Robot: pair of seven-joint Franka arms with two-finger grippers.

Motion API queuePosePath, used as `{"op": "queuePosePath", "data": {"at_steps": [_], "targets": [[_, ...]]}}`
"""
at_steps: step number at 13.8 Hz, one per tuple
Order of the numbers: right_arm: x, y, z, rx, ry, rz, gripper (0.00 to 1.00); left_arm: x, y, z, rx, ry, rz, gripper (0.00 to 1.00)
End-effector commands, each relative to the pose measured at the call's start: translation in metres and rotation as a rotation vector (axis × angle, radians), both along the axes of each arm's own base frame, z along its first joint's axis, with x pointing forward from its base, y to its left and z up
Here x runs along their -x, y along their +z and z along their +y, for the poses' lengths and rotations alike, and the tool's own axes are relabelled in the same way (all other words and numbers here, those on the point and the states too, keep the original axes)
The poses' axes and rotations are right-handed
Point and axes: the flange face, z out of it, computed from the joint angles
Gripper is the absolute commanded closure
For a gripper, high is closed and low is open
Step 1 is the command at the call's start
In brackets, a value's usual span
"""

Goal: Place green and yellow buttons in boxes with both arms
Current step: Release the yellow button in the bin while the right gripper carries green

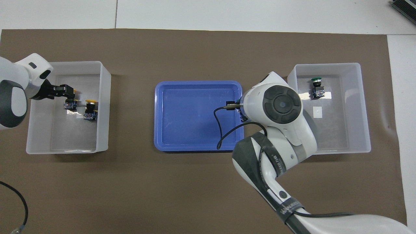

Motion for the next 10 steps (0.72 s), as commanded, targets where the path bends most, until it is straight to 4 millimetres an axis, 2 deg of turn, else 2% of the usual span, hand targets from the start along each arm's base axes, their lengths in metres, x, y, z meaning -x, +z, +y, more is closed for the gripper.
{"op": "queuePosePath", "data": {"at_steps": [1, 2, 3, 4, 5, 7, 10], "targets": [[-0.009, 0.016, -0.070, 0.033, -0.038, 0.007, 1.00, -0.009, 0.065, -0.020, -0.025, -0.040, 0.067, 0.30], [-0.014, 0.017, -0.094, 0.036, -0.061, 0.011, 1.00, -0.008, 0.089, -0.021, -0.027, -0.039, 0.098, 0.30], [-0.021, 0.015, -0.122, 0.038, -0.082, 0.015, 1.00, -0.004, 0.107, -0.032, -0.028, -0.052, 0.127, 0.30], [-0.029, 0.014, -0.158, 0.040, -0.082, 0.013, 1.00, 0.003, 0.120, -0.040, -0.042, -0.063, 0.168, 0.31], [-0.035, 0.013, -0.185, 0.040, -0.072, 0.003, 1.00, 0.009, 0.132, -0.053, -0.071, -0.081, 0.197, 0.31], [-0.046, -0.006, -0.218, 0.030, -0.109, -0.008, 1.00, 0.023, 0.160, -0.065, -0.080, -0.095, 0.222, 0.31], [-0.062, -0.042, -0.242, 0.023, -0.140, -0.034, 1.00, 0.063, 0.225, -0.072, -0.074, -0.100, 0.176, 0.31]]}}
